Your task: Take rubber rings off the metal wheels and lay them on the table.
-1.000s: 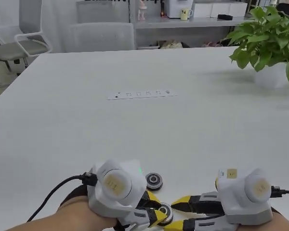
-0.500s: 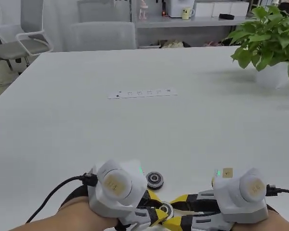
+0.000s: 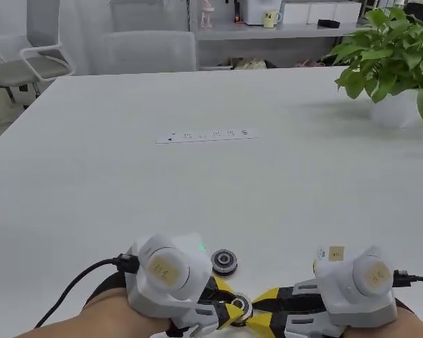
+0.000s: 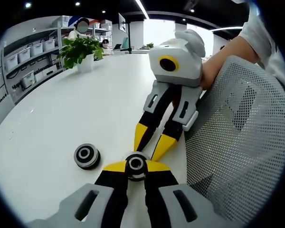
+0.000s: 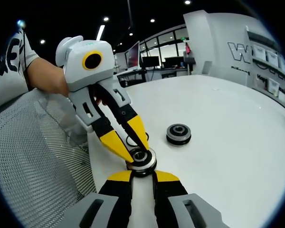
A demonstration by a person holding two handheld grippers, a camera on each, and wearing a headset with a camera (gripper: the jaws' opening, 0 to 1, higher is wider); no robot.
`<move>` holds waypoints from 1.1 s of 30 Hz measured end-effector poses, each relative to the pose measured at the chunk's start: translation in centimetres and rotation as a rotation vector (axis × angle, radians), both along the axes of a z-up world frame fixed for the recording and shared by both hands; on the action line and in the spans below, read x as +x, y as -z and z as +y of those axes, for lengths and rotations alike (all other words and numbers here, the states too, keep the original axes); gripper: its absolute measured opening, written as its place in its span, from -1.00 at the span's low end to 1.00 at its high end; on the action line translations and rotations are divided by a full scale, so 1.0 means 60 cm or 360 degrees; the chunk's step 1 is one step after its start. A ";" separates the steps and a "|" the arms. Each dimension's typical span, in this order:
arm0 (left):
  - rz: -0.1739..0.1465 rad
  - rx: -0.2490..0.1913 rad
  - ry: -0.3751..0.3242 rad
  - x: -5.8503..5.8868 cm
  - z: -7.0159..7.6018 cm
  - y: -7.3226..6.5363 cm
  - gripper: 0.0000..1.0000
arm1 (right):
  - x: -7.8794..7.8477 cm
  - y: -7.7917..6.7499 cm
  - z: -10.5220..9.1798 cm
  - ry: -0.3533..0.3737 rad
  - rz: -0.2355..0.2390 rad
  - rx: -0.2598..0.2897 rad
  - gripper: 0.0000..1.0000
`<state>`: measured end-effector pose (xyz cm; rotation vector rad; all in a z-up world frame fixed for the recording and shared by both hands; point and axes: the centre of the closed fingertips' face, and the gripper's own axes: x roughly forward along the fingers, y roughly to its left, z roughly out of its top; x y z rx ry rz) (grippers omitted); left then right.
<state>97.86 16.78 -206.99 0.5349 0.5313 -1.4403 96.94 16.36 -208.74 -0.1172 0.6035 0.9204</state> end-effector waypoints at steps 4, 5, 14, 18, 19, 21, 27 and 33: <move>0.0000 0.0001 -0.0005 0.000 0.000 0.000 -0.84 | 0.000 -0.001 0.000 -0.0002 0.0005 -0.0008 -0.75; 0.0000 0.0001 -0.0006 0.000 0.000 0.000 -0.84 | 0.000 -0.001 0.000 -0.0004 0.0007 -0.0010 -0.75; 0.0001 0.0001 -0.0012 0.001 0.001 0.000 -0.84 | -0.001 0.001 -0.001 -0.0019 0.0034 -0.0038 -0.83; 0.0001 0.0001 -0.0013 0.002 0.001 0.000 -0.84 | -0.001 0.002 -0.003 -0.0010 0.0054 -0.0042 -1.00; 0.0001 0.0002 -0.0014 0.002 0.001 0.000 -0.84 | -0.001 0.002 -0.002 -0.0012 0.0056 -0.0042 -1.00; 0.0001 0.0002 -0.0016 0.002 0.001 0.000 -0.84 | 0.000 0.002 -0.002 -0.0013 0.0068 -0.0036 -1.00; -0.0002 0.0003 -0.0020 0.002 0.001 0.000 -0.84 | 0.000 0.002 -0.002 -0.0022 0.0066 -0.0017 -0.99; -0.0005 0.0004 -0.0027 0.003 0.002 0.000 -0.84 | 0.000 0.002 -0.001 -0.0021 0.0054 -0.0012 -0.99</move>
